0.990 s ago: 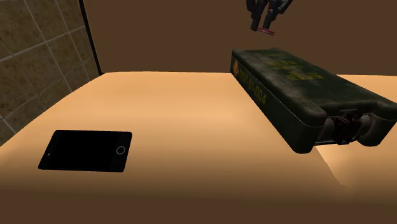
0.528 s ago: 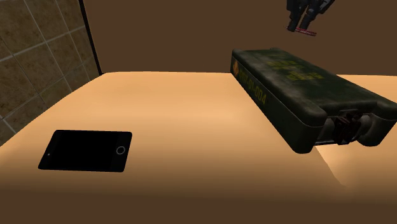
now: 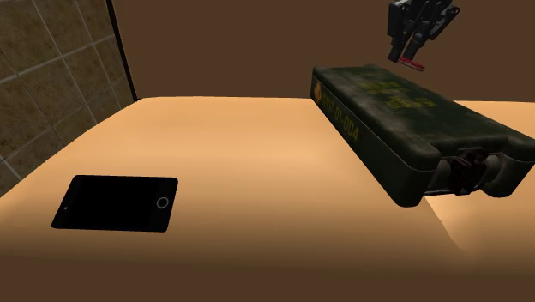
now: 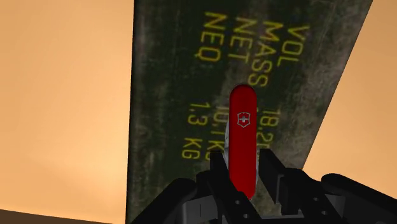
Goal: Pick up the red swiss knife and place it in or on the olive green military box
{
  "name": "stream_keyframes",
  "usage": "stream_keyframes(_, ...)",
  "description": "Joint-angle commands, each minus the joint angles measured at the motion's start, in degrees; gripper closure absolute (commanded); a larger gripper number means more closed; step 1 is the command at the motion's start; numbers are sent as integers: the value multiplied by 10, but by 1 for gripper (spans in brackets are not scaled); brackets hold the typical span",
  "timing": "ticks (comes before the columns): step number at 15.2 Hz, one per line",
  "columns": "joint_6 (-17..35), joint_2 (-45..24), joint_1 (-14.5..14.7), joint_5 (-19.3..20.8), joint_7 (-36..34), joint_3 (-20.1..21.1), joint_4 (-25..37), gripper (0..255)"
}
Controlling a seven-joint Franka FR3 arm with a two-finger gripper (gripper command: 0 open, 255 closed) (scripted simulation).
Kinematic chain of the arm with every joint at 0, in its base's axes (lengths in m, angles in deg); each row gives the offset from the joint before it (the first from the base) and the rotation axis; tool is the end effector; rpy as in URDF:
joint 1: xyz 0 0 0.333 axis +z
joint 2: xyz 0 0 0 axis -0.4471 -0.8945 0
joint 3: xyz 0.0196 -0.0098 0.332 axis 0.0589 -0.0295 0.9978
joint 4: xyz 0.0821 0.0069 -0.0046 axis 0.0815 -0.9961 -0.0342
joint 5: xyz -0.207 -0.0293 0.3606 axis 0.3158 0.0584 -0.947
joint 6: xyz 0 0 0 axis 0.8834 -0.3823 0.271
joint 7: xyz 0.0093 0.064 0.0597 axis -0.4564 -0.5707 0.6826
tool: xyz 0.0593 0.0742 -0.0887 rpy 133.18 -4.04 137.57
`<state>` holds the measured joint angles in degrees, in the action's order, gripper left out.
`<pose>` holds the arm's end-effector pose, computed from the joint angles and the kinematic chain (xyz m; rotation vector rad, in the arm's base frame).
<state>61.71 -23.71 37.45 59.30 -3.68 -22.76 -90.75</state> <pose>0.6921 0.2289 0.5004 -2.3522 -1.8715 -0.0778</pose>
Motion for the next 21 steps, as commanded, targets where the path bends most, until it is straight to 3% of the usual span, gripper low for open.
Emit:
stream_keyframes(1,18,3,-1,-1,3,0,-21,255)
stream_keyframes(7,65,6,-3,-2,8,-1,-71,255)
stream_keyframes(15,65,6,-3,-2,8,-1,-71,255)
stream_keyframes(16,65,6,-3,-2,8,-1,-71,0)
stream_keyframes(21,65,6,-3,-2,8,-1,-71,0)
